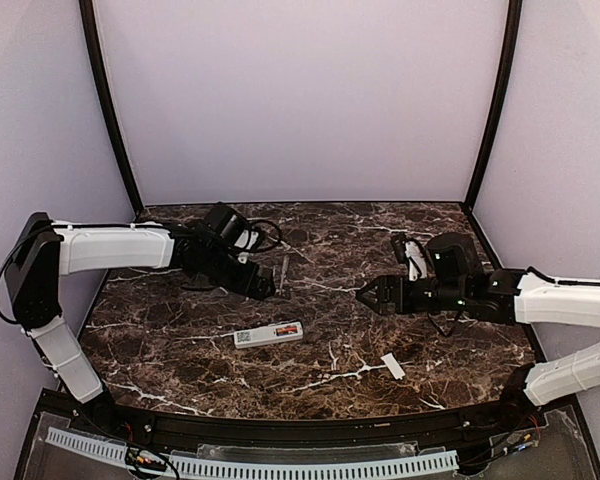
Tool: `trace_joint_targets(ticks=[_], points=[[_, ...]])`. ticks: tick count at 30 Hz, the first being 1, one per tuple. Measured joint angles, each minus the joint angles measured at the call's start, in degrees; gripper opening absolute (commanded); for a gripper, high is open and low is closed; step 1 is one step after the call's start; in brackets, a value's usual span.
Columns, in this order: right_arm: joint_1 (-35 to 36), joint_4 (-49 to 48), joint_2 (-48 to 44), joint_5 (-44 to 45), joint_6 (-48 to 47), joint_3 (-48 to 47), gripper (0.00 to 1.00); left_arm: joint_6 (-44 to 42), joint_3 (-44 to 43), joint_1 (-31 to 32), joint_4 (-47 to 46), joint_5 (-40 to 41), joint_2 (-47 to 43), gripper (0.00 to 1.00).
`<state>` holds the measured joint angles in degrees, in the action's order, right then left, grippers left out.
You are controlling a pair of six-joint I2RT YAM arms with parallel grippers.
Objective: Unload the batteries from the remote control
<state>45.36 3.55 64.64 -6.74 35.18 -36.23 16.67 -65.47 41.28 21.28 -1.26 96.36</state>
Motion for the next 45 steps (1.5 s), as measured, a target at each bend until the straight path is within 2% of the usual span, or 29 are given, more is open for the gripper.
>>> trace_joint_targets(ticks=[5, 12, 20, 30, 45], points=[[-1.11, -4.07, 3.45, 1.68, -3.72, 0.13, 0.99, -1.05, -6.93, -2.86, -2.54, -1.29, 5.66, 0.96], [-1.33, -6.60, 8.33, 4.00, -7.28, 0.13, 0.98, -2.82, -16.57, -3.08, -2.21, -1.03, 15.15, 0.77], [-1.84, -6.97, 11.50, 4.44, -8.11, 0.04, 0.95, -3.34, -22.64, -2.78, 0.85, 1.57, 23.45, 0.65], [-4.26, -7.08, 13.77, 2.32, -8.13, -0.09, 0.92, -3.61, -28.72, -1.95, 2.60, 4.07, 29.33, 0.54], [-6.27, -7.54, 15.15, -1.20, -7.89, -0.20, 0.91, -3.56, -34.69, -0.50, 3.78, 5.60, 34.27, 0.25]])
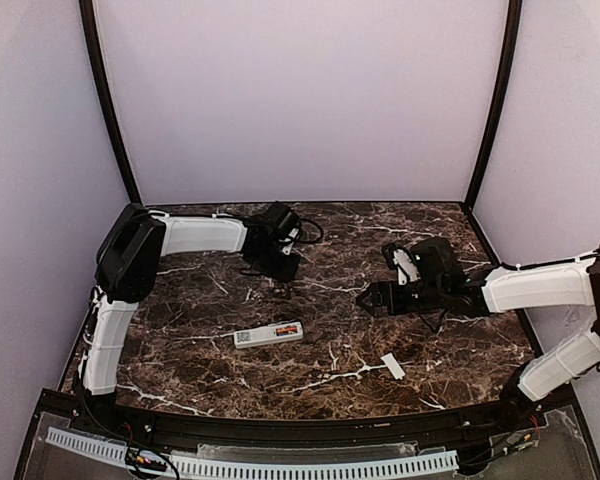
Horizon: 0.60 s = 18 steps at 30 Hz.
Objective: Unload the batteries from the remote control
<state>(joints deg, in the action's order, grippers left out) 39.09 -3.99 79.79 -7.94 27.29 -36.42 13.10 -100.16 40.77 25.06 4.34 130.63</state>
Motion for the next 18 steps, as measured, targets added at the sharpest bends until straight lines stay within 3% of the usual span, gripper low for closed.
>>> trace_joint_targets(ticks=[8, 18], points=[[-0.55, -0.31, 0.24, -0.94, 0.00, -0.09, 0.91, -0.24, 0.00, 0.00, 0.37, 0.59, 0.00, 0.04], [-0.85, -0.72, -0.55, -1.40, 0.17, -0.07, 0.91, -2.19, 0.72, 0.46, 0.24, -6.29, -0.70, 0.01]])
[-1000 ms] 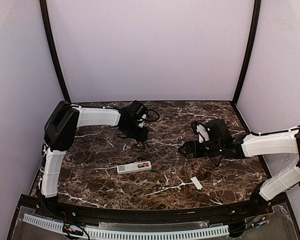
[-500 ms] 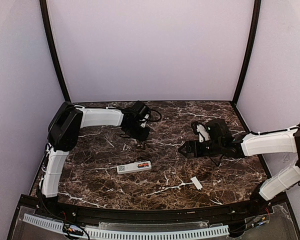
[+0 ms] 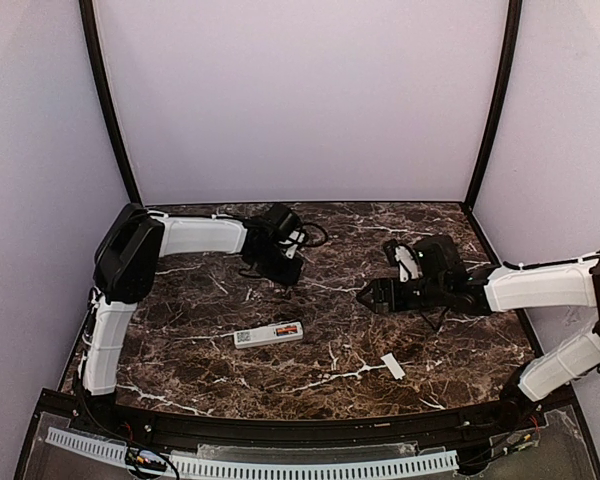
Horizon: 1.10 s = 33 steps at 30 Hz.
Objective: Unload the batteries from the remote control
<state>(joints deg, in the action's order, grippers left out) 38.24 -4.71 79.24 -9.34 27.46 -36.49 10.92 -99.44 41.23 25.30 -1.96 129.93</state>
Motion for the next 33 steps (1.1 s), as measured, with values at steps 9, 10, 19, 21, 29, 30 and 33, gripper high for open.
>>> trace_joint_targets(ticks=[9, 10, 19, 21, 29, 30, 33], points=[[-0.04, -0.02, -11.06, -6.16, 3.08, 1.14, 0.94, -2.38, 7.78, 1.60, 0.55, -11.28, -14.27, 0.00], [-0.04, 0.04, -12.85, -7.21, 3.76, 1.22, 0.94, -2.45, 7.91, 1.68, 0.70, -12.37, -16.17, 0.00], [-0.04, 6.14, -26.36, -13.75, 8.85, 0.46, 0.98, -3.80, 7.82, 2.14, 4.26, -21.14, -29.55, 0.00], [-0.04, 8.04, -28.04, -14.67, 9.49, -0.20, 0.98, -4.61, 8.00, 2.23, 4.83, -22.36, -30.80, 0.00], [-0.04, 15.41, -27.43, -18.71, 10.78, -5.86, 0.98, -10.95, 18.08, 3.67, 0.07, -26.45, -37.62, 0.00], [-0.04, 16.06, -26.80, -19.39, 10.78, -6.67, 0.98, -11.41, 18.73, 3.72, -0.33, -26.91, -37.86, 0.00], [-0.04, 18.45, -24.41, -22.21, 10.75, -9.62, 0.99, -12.92, 19.80, 4.02, -1.14, -28.59, -37.92, 0.00]])
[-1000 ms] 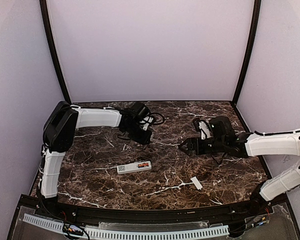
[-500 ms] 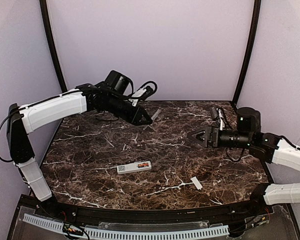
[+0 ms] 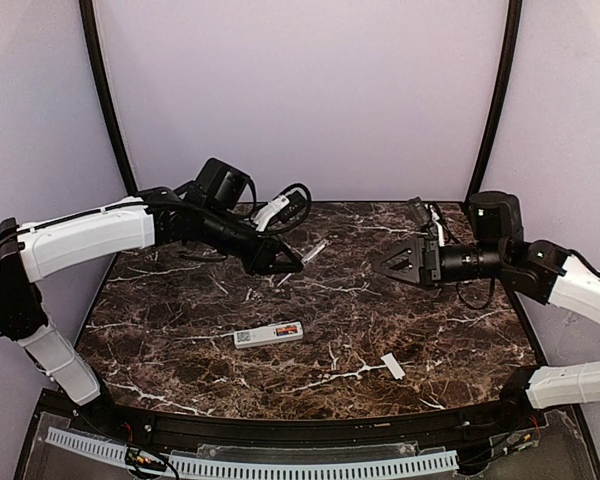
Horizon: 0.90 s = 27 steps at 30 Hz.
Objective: Unload the batteries from the remote control
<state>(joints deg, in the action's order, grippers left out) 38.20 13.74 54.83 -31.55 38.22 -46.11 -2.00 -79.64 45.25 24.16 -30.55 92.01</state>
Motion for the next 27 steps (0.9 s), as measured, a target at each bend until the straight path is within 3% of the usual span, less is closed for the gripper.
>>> trace_joint_targets(ticks=[13, 27], points=[[0.00, 6.01, 11.91, -12.44, 2.23, -8.96, 0.99, -6.82, 5.88, 6.82, -1.51, 0.57, -6.93, 0.00], [1.14, 7.89, 19.08, -16.63, 5.40, -12.35, 0.95, -10.27, 7.19, 11.52, -1.73, 3.15, -7.69, 0.00]])
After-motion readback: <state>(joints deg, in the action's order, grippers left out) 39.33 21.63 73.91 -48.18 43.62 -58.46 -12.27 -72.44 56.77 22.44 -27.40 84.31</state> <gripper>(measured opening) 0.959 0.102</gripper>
